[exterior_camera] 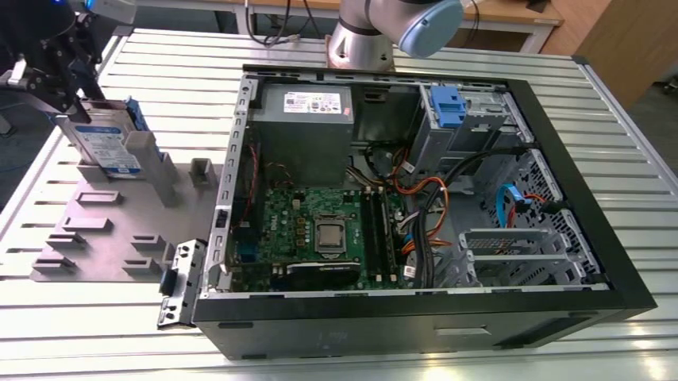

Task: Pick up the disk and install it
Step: 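Pick up the disk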

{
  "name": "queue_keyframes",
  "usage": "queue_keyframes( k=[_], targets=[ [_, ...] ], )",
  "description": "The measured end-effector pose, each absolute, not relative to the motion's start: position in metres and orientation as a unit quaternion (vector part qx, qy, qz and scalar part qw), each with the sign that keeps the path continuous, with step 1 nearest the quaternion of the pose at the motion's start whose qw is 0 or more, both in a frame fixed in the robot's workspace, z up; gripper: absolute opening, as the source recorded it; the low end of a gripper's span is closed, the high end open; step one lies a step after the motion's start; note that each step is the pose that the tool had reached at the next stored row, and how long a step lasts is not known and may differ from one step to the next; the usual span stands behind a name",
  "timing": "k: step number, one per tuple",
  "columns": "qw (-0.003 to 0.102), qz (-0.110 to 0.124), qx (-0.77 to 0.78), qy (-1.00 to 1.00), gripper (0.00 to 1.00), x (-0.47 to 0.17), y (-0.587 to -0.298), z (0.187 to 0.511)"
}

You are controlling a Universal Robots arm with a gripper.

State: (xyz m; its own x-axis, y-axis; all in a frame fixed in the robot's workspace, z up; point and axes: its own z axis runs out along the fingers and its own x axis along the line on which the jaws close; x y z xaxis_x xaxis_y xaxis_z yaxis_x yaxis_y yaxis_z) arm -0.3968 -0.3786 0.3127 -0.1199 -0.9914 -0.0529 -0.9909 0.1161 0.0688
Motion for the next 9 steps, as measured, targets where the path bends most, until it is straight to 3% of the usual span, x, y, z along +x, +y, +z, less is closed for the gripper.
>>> queue_keyframes(
  k=[9],
  targets=[
    [0.003, -0.043, 0.665, -0.746, 0.47, -0.3968, -0.3786, 0.3044]
  ],
)
